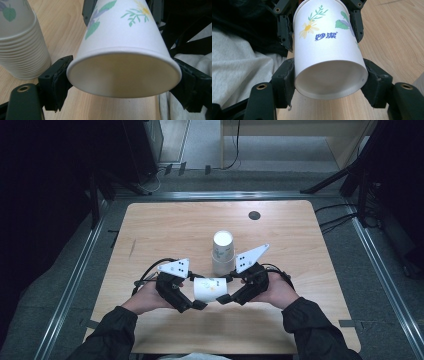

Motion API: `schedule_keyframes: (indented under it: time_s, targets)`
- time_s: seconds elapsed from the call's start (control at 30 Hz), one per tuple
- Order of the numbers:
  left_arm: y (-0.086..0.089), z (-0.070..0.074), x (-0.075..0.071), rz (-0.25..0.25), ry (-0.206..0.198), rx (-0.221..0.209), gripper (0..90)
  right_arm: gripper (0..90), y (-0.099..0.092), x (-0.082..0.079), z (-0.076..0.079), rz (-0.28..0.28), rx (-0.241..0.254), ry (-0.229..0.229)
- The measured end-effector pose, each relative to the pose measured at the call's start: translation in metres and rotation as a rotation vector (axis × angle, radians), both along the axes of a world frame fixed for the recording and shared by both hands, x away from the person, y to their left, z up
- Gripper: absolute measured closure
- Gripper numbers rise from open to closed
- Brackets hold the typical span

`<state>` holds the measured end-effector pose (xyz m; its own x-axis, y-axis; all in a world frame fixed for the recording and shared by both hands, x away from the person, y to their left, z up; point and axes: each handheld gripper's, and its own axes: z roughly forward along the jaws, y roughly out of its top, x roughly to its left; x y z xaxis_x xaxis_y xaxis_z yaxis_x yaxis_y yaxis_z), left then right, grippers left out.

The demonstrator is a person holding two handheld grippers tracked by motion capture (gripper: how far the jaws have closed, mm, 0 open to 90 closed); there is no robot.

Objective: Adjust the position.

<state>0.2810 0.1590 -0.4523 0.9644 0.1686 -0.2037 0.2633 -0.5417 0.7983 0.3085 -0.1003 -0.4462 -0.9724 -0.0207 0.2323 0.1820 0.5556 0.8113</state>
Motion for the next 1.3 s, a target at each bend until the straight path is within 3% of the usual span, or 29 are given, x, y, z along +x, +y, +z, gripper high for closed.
schedule_keyframes:
  time_s: [0.23,0.43,0.47,0.53,0.77,0.97,1.27,1.3]
  targets:
    - [0.003,0.001,0.001,-0.005,0.005,-0.031,22.2,35.1,0.002,0.0,-0.001,-0.002,0.005,0.016]
    - [0.004,0.003,0.003,-0.011,0.017,-0.03,24.9,34.4,0.002,0.001,-0.001,0.0,0.01,0.033]
    - [0.006,0.004,0.003,-0.011,0.021,-0.024,25.2,26.0,0.002,0.002,-0.002,-0.001,0.028,0.072]
    - [0.008,0.006,0.004,-0.009,0.023,-0.014,25.5,24.4,0.001,0.002,-0.001,-0.017,0.024,0.056]
    - [0.006,0.006,0.009,-0.004,0.018,0.101,26.9,23.6,0.0,0.001,-0.008,-0.034,-0.053,-0.014]
    - [-0.003,0.004,0.016,-0.023,0.047,0.192,28.0,24.0,0.001,-0.002,-0.018,-0.052,-0.117,-0.046]
    - [-0.025,-0.001,0.019,-0.064,0.037,0.325,27.9,24.5,0.007,-0.004,-0.033,-0.068,-0.171,-0.052]
    - [-0.025,-0.001,0.019,-0.064,0.037,0.325,27.9,24.6,0.008,-0.004,-0.035,-0.062,-0.179,-0.048]
